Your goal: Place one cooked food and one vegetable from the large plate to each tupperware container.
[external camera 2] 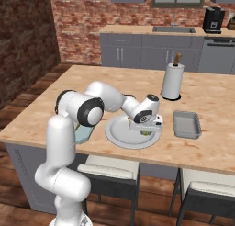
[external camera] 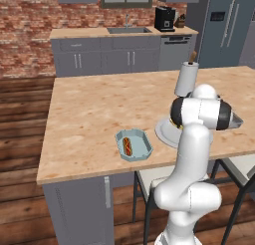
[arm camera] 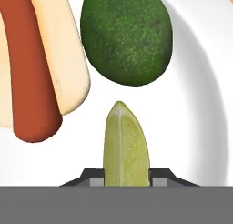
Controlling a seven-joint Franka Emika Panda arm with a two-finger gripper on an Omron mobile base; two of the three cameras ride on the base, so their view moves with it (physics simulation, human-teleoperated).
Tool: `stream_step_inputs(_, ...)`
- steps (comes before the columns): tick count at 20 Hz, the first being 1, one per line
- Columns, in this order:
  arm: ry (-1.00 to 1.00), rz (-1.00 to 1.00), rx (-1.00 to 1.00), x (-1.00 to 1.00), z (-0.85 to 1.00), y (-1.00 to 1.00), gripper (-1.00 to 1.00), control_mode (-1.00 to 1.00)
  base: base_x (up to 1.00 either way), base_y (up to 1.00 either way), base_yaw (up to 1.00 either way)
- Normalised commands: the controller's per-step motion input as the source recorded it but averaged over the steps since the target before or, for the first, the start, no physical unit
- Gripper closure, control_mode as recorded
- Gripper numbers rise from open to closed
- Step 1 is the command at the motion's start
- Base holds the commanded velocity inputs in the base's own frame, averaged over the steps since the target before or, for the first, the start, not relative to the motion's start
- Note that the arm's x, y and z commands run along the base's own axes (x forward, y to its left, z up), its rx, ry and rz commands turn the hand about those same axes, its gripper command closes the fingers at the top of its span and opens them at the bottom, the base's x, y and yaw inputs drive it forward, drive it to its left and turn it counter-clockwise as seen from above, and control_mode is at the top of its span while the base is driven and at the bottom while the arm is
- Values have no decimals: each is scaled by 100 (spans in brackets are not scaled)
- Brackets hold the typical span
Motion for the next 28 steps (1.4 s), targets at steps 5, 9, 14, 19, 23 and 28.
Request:
stream_step_inputs(5, 5, 0, -1, -54, -46, 25, 100, -100, 0, 0, 0)
stream_step_inputs(9, -10, 0, 0, -71, 74, 10, 100, -100, 0, 0, 0)
stream_step_inputs(14, -8, 0, 0, -80, 55, 79, 100, -100, 0, 0, 0)
stream_step_inputs(19, -3, 0, -5, -67, 62, 100, 100, -100, 0, 0, 0)
stream_step_inputs(23, 0, 0, -2, -23, 61, 100, 100, -100, 0, 0, 0)
stream_step_inputs(28, 0, -1, -1, -11, 10, 100, 100, -100, 0, 0, 0)
